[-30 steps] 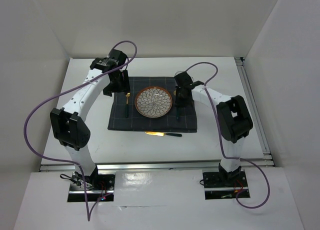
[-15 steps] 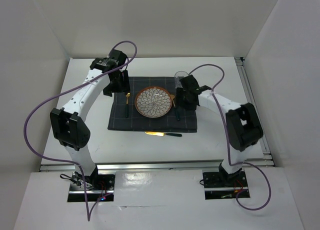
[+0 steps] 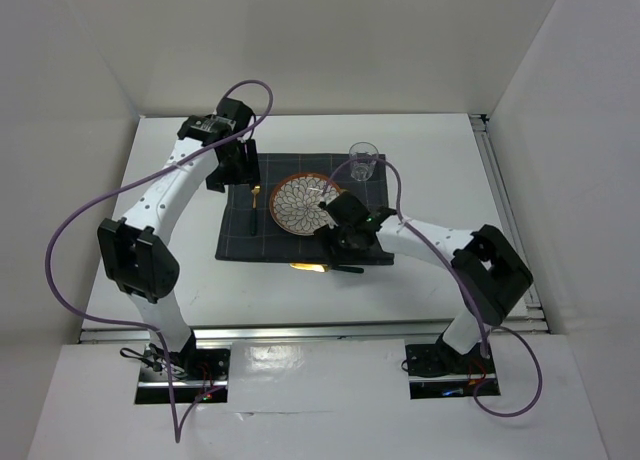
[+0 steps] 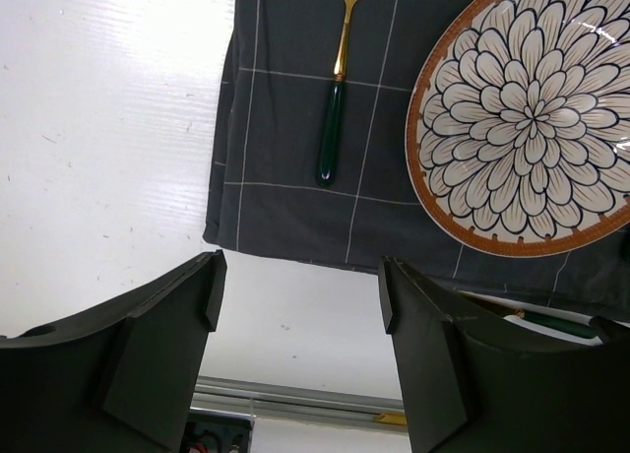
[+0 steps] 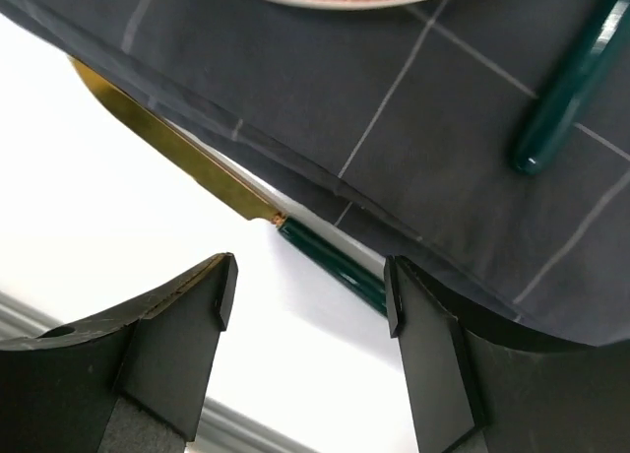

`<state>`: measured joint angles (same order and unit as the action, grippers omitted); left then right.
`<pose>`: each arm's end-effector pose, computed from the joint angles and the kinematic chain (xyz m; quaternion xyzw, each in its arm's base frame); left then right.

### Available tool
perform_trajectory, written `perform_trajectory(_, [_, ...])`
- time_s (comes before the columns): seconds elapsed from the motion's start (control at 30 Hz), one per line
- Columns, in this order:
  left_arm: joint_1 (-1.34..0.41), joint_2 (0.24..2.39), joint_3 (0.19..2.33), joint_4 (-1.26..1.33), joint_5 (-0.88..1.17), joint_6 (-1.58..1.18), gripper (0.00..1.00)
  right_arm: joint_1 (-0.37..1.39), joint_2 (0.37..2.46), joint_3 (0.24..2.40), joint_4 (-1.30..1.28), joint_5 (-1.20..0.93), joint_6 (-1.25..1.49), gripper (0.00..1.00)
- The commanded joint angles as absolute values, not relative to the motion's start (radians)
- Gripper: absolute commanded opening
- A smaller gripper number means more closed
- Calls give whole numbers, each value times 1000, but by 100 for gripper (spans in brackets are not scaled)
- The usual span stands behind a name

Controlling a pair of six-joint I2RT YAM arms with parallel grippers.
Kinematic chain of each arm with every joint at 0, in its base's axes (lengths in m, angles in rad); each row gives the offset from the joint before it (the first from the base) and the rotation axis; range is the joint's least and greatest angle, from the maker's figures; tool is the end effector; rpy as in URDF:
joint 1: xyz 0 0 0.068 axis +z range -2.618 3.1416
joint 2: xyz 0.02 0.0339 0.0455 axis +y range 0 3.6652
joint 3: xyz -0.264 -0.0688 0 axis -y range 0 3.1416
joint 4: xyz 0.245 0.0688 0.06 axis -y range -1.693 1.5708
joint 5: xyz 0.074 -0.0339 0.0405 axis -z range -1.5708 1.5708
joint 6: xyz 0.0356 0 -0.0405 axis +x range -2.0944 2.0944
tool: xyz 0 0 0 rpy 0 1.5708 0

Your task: Set the dinner table for one person

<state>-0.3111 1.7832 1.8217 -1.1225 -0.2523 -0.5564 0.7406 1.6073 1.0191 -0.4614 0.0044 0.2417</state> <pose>0.3539 -0.1045 0.3451 -0.1479 0.9519 0.0103 0.2683 0.2373 0.2167 0.1963 -0.2380 0.9365 0.1196 0.2282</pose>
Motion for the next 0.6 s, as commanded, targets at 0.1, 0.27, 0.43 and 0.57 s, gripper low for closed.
perform_trajectory(0.1, [-310,1724,1832,-1124,-250,-563,80,759,1666,999,-400,23,110,69])
perform_trajectory(0.27, [-310,1724,1822,-1124,-259,-563,80,759,1704,989,-391,-29,83,62])
perform_trajectory(0.43, [-310,1724,1822,-1124,-259,-563,80,781,1694,942,-391,-97,83,53])
perform_trajectory(0.57, [-310,1724,1832,-1124,-259,-563,80,818,1684,942,-402,-97,83,42])
